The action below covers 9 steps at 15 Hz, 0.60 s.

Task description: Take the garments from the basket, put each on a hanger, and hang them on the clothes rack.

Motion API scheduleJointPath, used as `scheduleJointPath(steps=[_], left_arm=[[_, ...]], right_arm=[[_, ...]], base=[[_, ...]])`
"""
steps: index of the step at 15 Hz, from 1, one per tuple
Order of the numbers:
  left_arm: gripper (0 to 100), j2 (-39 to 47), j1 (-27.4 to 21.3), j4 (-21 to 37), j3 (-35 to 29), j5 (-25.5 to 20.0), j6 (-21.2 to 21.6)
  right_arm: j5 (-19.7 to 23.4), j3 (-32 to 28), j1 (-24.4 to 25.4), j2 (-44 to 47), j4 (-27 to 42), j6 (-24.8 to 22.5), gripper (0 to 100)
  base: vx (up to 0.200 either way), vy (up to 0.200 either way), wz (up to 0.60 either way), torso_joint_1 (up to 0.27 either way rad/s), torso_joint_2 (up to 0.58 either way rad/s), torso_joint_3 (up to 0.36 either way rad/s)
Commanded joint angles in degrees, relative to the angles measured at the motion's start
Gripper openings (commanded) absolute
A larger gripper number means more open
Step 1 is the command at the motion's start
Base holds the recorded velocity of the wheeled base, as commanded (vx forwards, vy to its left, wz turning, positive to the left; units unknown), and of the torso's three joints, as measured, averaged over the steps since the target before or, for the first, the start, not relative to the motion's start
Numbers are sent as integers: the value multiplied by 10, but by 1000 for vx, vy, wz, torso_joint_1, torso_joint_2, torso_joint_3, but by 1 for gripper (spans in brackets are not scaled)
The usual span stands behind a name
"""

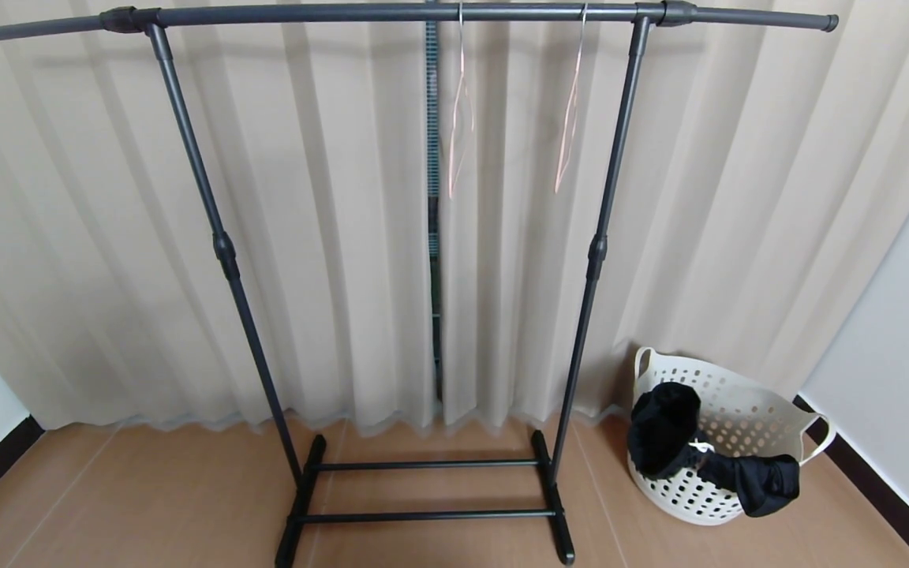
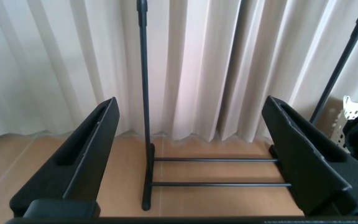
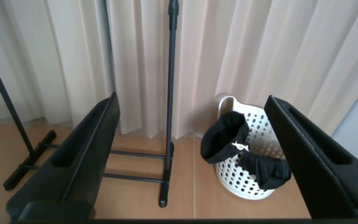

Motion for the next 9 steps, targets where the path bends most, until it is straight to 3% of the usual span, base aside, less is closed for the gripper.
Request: scheduleJointPath(steps=[1, 5, 9], left_arm=[[100, 0, 0, -1, 0, 0, -1], [100, 0, 0, -1, 0, 0, 0], [100, 0, 0, -1, 0, 0, 0]], right_arm=[[0, 0, 0, 1, 0, 1, 100], [-1, 0, 0, 1, 0, 1, 100], [-1, 0, 0, 1, 0, 0, 100]], base=[[0, 0, 0, -129, 461, 320], [0, 0, 0, -102, 432, 323], [0, 0, 0, -16, 73, 56]])
